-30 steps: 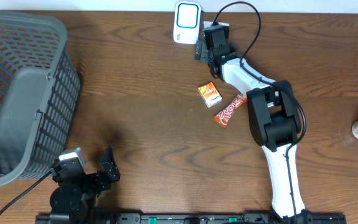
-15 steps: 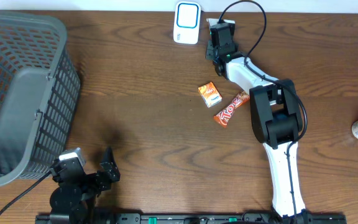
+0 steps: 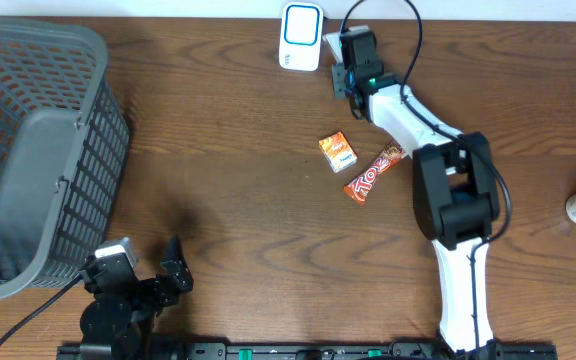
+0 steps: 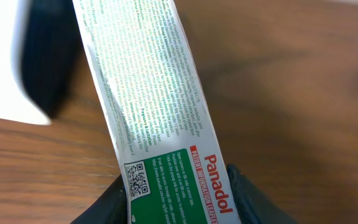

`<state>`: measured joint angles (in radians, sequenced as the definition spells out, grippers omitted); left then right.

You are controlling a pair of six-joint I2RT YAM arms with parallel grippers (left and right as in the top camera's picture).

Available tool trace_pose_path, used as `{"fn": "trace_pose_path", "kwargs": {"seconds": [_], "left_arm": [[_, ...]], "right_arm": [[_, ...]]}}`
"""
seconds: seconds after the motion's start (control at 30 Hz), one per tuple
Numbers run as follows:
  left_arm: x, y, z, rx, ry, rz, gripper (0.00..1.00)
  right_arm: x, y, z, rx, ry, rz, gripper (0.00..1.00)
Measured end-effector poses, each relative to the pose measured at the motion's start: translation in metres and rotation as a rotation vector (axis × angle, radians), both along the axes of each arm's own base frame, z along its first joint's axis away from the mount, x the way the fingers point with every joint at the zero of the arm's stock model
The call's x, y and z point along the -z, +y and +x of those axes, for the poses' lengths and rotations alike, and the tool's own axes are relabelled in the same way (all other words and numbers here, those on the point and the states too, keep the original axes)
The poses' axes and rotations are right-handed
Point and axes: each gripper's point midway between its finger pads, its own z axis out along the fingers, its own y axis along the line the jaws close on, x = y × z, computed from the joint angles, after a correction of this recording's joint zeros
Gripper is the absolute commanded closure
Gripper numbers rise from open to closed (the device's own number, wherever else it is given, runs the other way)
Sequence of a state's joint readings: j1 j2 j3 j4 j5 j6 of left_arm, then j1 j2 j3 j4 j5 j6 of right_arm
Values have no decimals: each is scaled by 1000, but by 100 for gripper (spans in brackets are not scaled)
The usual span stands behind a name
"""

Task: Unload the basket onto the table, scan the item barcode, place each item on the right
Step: 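Hold the Panadol box barcode under the scanner, turning it, then carry the Panadol box to the right table edge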

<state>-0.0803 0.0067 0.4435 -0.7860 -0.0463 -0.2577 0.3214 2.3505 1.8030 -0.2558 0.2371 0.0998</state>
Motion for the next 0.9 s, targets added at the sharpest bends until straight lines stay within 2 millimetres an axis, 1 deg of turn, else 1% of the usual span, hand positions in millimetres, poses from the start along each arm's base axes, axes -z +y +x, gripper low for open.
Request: {"fn": "trace_pose_path", "kwargs": {"seconds": [0.1, 0.17, 0.2, 0.27, 0.4, 0.5, 0.6, 0.7, 0.77, 0.8, 0.9], "left_arm": [[0, 0, 0, 0, 0, 0, 2], [0, 0, 0, 0, 0, 0, 2], [0, 0, 0, 0, 0, 0, 2], [0, 0, 0, 0, 0, 0, 2], [0, 0, 0, 0, 0, 0, 2], [0, 0, 0, 0, 0, 0, 2], [0, 0, 0, 0, 0, 0, 2], [0, 0, 0, 0, 0, 0, 2], [0, 0, 0, 0, 0, 0, 2], [0, 0, 0, 0, 0, 0, 2], [0, 0, 0, 0, 0, 0, 2]], "right_arm": [[-35, 0, 1, -28, -57, -45, 82], [-56, -2, 1, -37, -93, -87, 82], [-63, -2, 1, -42, -105, -107, 82], [-71, 0, 0, -57, -120, -155, 81], [-75, 12, -3, -96, -138, -240, 80], [-91, 29, 1, -120, -219, -290, 79], [-111, 41, 6, -122, -306, -331, 79], [-130, 42, 12, -101, -386, -374, 81], [-132, 37, 15, -83, -398, -410, 83], [-129, 34, 16, -74, -396, -435, 83], [-112, 28, 19, -72, -375, -500, 82]]}}
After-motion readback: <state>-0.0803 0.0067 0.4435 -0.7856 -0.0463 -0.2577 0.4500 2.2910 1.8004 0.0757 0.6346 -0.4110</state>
